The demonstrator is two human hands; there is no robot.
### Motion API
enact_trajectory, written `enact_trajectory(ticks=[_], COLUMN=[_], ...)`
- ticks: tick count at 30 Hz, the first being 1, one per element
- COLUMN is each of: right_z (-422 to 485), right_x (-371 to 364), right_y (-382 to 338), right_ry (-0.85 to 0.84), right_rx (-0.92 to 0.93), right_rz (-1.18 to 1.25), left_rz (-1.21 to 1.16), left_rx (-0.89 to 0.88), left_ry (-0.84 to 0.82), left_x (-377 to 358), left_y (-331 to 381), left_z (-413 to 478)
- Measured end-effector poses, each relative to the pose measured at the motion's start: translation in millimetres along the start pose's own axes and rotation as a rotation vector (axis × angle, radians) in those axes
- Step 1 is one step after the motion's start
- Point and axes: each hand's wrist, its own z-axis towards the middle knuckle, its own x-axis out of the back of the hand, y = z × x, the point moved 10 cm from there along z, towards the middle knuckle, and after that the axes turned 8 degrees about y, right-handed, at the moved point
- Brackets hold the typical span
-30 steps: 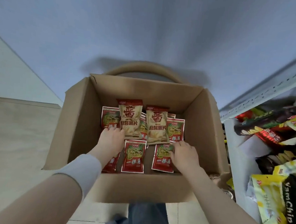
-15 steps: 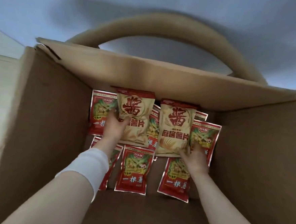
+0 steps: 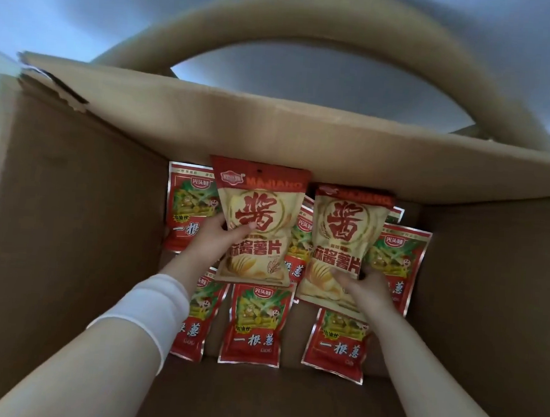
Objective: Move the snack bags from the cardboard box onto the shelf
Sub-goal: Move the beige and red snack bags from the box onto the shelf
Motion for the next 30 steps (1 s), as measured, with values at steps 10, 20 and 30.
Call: enact_trajectory(ticks=[10,20,30], right_z=[-103,-285,-431], right_x=[33,108,188], right_y=[2,22,155], right_ry=[-0.155,-0.073,0.366], right_rx=[0.047,0.180,0.204], right_rz=[0.129,0.484,0.888], left_rz=[-0.237,-0.484,-0.255], left_rx=[-0.134,-0.338,-0.676], left_ry=[0.059,-0.057,-0.323], left_x=[34,63,-11], left_y=[36,102,159], left_z=[-100,-250,-433])
